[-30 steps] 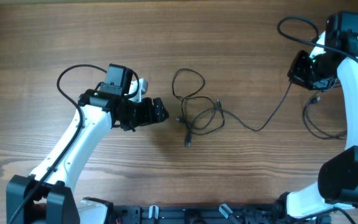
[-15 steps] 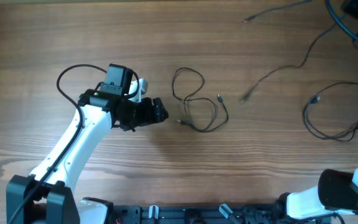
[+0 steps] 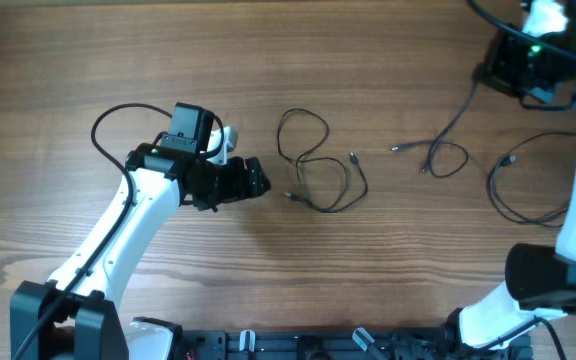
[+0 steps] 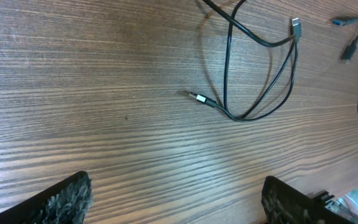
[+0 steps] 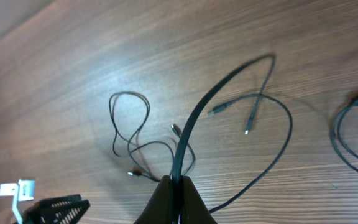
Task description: Untangle cables
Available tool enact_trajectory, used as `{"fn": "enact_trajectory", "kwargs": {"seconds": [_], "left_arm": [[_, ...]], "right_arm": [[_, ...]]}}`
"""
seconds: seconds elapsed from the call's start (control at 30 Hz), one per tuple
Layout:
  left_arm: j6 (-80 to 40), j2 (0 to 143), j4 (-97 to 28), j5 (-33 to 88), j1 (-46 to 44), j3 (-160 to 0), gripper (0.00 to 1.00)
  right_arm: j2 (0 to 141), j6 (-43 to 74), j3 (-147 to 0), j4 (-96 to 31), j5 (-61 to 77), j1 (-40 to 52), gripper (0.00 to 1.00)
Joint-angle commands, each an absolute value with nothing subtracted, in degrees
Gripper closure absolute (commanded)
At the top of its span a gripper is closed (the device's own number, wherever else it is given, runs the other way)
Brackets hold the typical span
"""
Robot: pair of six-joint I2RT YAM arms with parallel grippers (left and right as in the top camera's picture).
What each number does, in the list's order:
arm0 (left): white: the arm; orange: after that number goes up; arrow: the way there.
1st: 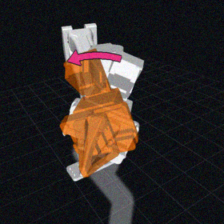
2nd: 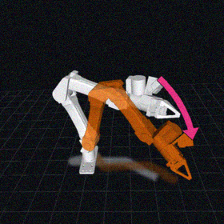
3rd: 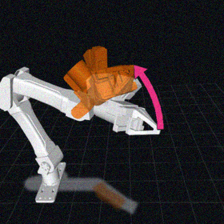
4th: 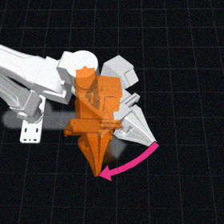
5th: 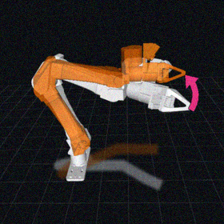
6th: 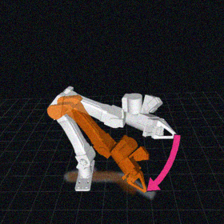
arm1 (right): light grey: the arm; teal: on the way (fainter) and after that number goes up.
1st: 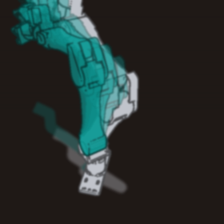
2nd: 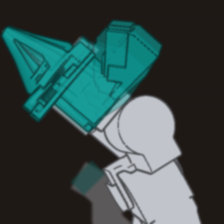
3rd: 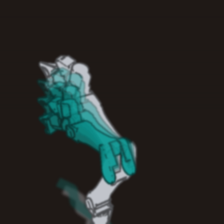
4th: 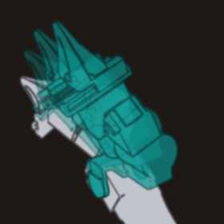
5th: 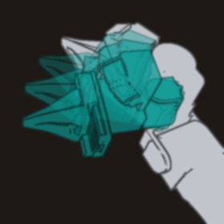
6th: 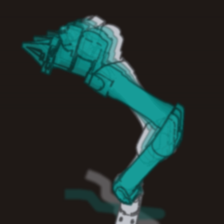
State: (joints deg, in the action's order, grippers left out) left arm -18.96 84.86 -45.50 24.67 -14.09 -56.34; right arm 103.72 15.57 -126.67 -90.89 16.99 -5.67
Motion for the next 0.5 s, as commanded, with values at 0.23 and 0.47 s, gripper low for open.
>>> {"fn": "enact_trajectory", "kwargs": {"seconds": [0.23, 0.47], "left_arm": [[-18.26, 85.14, -46.15, 24.36, -14.15, -56.18, 0.11], [-18.26, 85.14, -46.17, 24.36, -14.15, -56.18, 0.11]], "right_arm": [[108.44, 14.94, -111.85, -90.17, 1.89, -5.21, 0.8], [108.44, 13.5, -100.73, -86.74, 0.67, -5.32, 0.67]]}}
